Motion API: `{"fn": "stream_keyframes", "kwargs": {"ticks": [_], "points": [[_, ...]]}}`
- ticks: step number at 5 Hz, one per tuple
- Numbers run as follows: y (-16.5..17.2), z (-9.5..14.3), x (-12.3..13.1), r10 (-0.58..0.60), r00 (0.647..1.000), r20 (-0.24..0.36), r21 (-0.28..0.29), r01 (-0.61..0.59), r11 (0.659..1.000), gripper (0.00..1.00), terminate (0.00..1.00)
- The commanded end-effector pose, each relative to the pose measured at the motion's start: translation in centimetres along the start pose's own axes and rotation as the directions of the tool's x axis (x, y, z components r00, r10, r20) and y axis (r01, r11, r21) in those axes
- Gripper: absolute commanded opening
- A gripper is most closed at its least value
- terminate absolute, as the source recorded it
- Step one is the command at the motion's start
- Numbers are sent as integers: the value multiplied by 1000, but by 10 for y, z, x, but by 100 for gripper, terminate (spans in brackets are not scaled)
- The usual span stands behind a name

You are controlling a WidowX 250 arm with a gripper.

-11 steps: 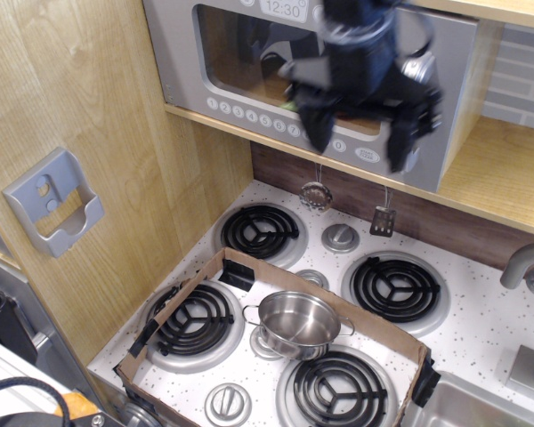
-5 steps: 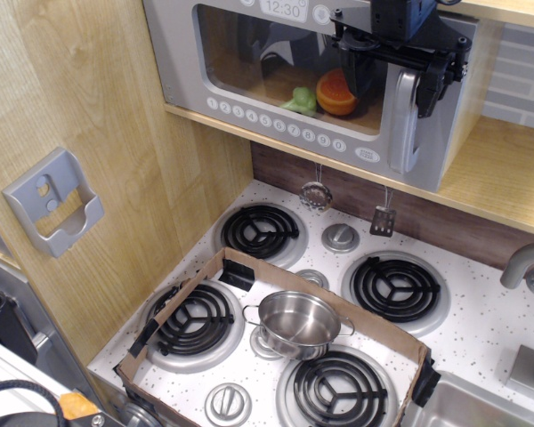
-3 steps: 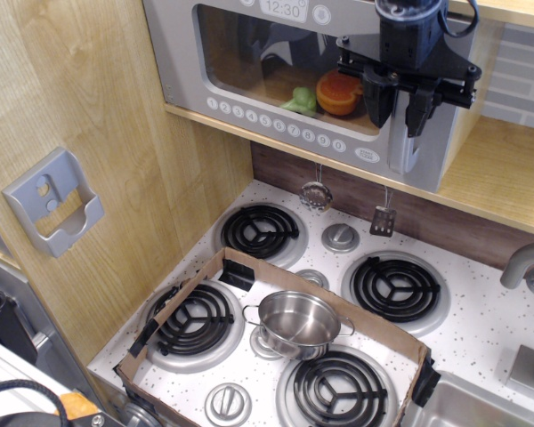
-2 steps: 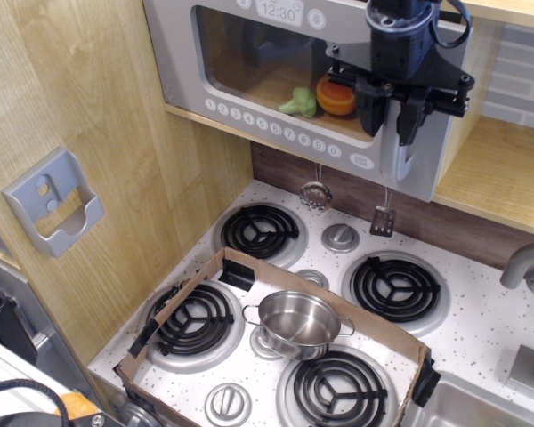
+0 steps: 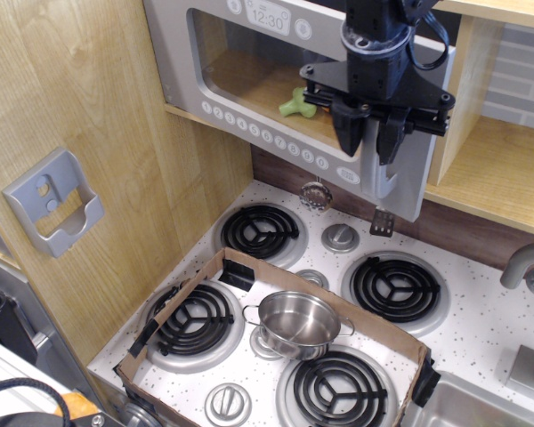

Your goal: Open microwave

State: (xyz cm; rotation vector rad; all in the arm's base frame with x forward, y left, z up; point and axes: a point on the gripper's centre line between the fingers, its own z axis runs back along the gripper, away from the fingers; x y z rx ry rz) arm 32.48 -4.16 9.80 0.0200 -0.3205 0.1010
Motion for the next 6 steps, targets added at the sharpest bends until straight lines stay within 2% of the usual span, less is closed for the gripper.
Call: {"fn": "stream_keyframes", "kwargs": {"ticks": [1,2,3,4,5,6], "points": [[-14,12,-18,76,996,54,19,-77,997,100,0],[-26,2,-46,101,995,18,-55,-100,993,100,0],[-39,5,-58,-51,999,-7,-151,50,987,100,0],[-67,11,-57,-199,980,16,-121,199,972,100,0],[-85,2,-52,-304,943,132,-107,319,942,100,0],[-105,-8,-35,-288,952,102,-165,302,939,100,0]]}}
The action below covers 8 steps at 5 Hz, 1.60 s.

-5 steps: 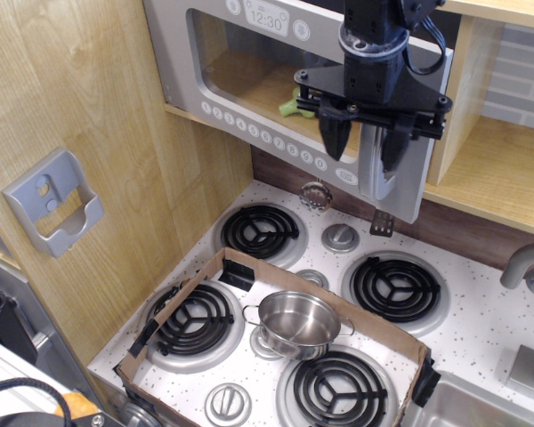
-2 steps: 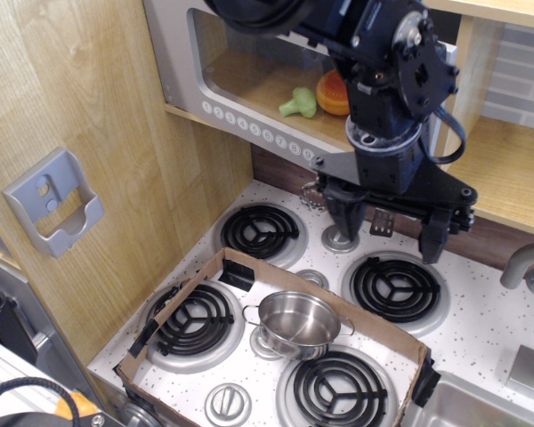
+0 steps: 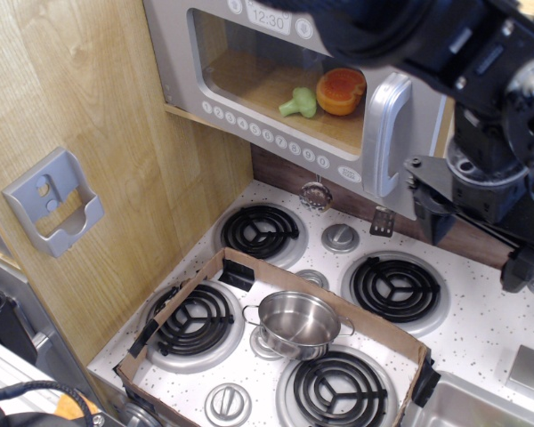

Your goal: Open microwave

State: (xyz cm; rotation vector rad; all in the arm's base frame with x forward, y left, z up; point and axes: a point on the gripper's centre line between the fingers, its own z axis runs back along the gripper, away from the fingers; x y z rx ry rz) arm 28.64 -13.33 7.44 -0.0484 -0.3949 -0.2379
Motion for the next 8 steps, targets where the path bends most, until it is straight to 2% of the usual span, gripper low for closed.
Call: {"fn": "stream_keyframes", "kwargs": {"ticks": [1,2,3,4,5,6,7,8], "points": [[-20,-8,47,17,999,-30,-46,-19,999,100,0],[-16,-11,72,-78,996,-46,-73,75,995,100,0],[-17,-9,86,-151,988,-35,-35,150,988,100,0],[0,-13,89,-171,985,-37,-41,169,985,100,0],[24,-12,92,-203,978,-50,2,203,979,100,0],[44,-9,96,-250,965,-77,19,252,968,100,0],[61,-4,92,-219,968,-118,50,226,973,100,0],[76,-1,72,-130,984,-126,69,139,988,100,0]]}}
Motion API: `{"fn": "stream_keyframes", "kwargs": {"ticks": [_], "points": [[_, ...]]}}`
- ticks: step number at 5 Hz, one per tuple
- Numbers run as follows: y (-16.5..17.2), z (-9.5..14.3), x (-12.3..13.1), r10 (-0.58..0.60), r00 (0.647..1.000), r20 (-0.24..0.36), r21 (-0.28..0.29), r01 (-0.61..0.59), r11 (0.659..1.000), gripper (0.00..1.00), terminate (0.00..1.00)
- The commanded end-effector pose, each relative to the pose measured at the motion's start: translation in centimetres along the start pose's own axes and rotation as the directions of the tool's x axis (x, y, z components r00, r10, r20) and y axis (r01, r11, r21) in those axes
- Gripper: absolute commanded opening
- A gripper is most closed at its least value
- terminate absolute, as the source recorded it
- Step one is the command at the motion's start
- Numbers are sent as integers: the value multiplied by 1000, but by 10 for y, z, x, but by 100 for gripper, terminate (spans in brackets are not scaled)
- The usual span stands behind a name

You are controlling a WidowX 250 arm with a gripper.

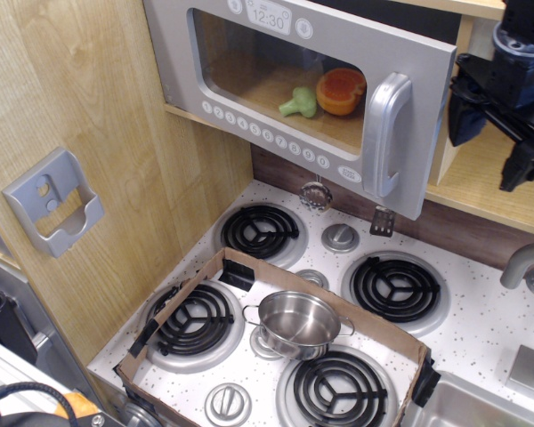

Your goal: Open microwave

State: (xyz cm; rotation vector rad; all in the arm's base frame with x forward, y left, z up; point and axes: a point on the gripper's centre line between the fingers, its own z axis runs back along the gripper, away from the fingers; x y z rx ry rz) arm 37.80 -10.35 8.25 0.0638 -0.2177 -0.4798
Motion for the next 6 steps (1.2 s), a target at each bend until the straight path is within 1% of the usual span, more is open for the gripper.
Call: {"fn": "stream_keyframes", "kwargs": {"ticks": [1,2,3,4,5,6], "points": [[36,17,-41,185,982,28,8,-185,983,100,0],[46,14,-79,281,959,32,-7,-281,960,100,0],[55,13,-116,349,936,41,-38,-347,937,100,0],[59,12,-151,420,906,61,-83,-415,906,100,0],[60,9,-167,443,894,59,-96,-437,894,100,0],[60,3,-171,470,882,43,-109,-463,880,100,100]]}}
